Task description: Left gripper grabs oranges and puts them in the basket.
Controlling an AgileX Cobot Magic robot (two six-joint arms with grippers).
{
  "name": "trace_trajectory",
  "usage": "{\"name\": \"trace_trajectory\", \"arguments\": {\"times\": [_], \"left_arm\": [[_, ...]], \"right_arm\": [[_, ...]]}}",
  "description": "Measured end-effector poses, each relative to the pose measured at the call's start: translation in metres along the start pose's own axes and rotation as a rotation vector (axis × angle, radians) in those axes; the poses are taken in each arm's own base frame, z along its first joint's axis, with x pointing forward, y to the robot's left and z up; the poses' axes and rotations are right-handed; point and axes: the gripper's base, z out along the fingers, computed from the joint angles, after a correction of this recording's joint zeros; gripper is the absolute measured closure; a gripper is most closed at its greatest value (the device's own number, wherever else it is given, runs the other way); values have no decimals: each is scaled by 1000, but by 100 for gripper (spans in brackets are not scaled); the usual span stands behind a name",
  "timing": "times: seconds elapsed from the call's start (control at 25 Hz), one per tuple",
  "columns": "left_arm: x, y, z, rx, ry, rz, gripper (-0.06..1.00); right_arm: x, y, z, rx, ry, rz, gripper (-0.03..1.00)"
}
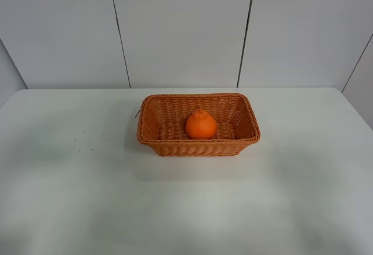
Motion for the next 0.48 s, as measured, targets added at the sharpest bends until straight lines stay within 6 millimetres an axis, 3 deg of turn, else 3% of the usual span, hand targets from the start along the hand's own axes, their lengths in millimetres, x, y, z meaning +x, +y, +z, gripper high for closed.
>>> {"name": "trace_trajectory", "arguments": {"times": [0.2, 0.48], "left_arm": [[41, 0, 5, -4, -124, -1, 9], [63, 1, -12, -6, -333, -5, 9]], "right_arm": [[0, 0, 0, 0, 0, 0, 27], [0, 0, 0, 0, 0, 0, 27]]}}
